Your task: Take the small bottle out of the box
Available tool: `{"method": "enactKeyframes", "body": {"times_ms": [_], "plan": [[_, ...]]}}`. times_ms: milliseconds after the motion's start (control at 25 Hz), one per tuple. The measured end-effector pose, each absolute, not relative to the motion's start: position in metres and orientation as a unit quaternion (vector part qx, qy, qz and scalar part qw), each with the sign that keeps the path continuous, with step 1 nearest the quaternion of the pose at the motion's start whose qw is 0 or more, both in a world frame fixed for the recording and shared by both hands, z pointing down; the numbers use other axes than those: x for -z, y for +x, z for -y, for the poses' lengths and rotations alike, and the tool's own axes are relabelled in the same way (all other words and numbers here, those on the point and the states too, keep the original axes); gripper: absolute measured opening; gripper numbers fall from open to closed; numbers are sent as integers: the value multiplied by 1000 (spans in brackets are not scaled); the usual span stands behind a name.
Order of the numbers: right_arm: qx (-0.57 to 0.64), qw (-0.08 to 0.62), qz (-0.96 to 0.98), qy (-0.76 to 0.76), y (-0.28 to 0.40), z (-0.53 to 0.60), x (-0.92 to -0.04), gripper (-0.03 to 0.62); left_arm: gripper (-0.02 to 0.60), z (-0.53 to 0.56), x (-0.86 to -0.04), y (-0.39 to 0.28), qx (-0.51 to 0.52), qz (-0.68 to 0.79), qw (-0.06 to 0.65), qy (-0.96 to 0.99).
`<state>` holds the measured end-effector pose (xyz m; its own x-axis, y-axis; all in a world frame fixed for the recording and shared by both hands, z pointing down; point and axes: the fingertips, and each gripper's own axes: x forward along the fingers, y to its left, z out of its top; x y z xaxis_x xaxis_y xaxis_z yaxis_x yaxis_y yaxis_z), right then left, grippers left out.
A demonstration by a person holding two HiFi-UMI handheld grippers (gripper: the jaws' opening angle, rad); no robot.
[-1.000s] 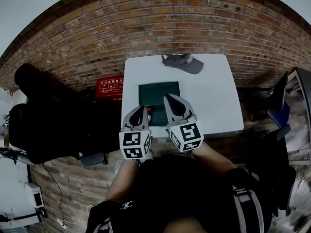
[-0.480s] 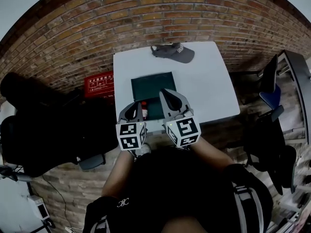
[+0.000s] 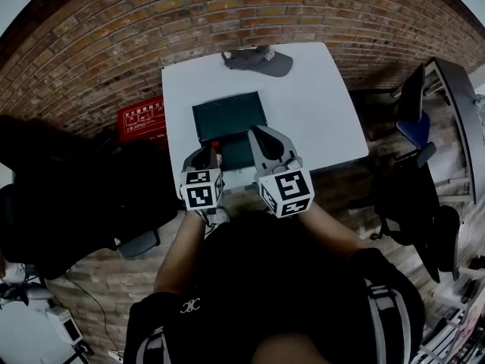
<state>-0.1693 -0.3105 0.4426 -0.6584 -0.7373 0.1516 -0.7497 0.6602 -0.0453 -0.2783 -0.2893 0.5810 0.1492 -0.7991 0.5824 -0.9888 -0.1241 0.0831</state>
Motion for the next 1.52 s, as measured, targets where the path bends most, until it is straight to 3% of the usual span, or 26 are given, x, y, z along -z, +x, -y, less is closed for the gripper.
{"method": "enactKeyframes", "body": {"times_ms": [160,320,880,1240,1520], "plan": [[-55,63,904,419,-163,309,-445,31,19,285,-603,-275,-223,604,253,722],[-60,69,899,429,-153,308,-450,31,98,281,-623,-271,-245,593,271,718],[-75,79,885,452,-128,302,-462,31,133,291,-681,-269,-417,574,243,662],[-86,71,876,469,-112,304,-463,31,204,296,-715,-277,-483,549,301,612],[-90,70,876,469,-103,305,-464,31,221,297,-729,-268,-501,530,340,594]]}}
